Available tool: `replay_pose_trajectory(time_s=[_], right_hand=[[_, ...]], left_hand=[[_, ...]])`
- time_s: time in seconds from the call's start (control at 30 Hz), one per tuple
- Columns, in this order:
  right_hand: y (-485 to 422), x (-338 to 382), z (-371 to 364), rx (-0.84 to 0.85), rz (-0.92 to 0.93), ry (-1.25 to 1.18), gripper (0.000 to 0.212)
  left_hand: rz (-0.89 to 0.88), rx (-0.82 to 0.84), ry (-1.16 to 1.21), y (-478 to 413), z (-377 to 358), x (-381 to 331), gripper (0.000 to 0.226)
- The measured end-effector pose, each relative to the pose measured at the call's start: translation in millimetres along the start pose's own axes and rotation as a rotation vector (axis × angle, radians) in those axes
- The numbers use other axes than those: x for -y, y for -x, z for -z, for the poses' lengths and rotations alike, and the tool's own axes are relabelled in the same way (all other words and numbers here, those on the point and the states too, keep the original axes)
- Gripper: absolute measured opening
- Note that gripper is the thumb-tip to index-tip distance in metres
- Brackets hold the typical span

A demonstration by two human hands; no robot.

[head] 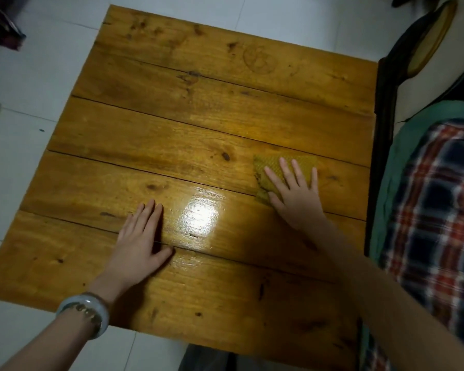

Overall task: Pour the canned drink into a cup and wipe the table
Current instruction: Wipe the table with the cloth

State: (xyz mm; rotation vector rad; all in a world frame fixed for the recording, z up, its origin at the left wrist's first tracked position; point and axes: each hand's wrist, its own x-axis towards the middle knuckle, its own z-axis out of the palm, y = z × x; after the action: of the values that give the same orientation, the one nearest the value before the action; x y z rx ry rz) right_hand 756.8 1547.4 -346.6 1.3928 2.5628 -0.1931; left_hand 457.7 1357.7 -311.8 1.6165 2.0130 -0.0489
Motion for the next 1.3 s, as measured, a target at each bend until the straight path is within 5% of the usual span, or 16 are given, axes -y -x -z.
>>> replay_pose_trajectory(time_s=[0.2, 0.4, 0.63, 0.8, 1.1, 1.3], right_hand=[[47.1, 79.5, -10.8, -0.094, -0.321, -0.159, 0.055], [75.2, 125.6, -19.2, -0.077, -0.05, -0.197, 0.053], [121.3, 105.1, -20.1, -0.071, 0.049, -0.249, 0.066], [102.5, 59.9, -0.4, -0.311, -0.312, -0.594, 0.037], [82.3, 43.3, 3.5, -0.202, -0.362, -0.542, 0.018], [82.2, 41.5, 11.1, -0.12, -0.347, -0.597, 0.012]], left_hand=[[0.021, -0.01, 0.007, -0.2, 2.0, -5.9, 0.088], [0.059, -0.047, 0.05, 4.9, 5.8, -15.9, 0.071], [-0.049, -0.122, 0.165, 10.7, -5.1, -59.5, 0.057], [-0.157, -0.15, 0.239, -17.9, -9.5, -99.7, 0.049], [-0.184, -0.107, 0.051, -48.7, -8.4, -108.0, 0.029], [-0.181, -0.004, 0.128, -51.4, 2.1, -107.4, 0.013]])
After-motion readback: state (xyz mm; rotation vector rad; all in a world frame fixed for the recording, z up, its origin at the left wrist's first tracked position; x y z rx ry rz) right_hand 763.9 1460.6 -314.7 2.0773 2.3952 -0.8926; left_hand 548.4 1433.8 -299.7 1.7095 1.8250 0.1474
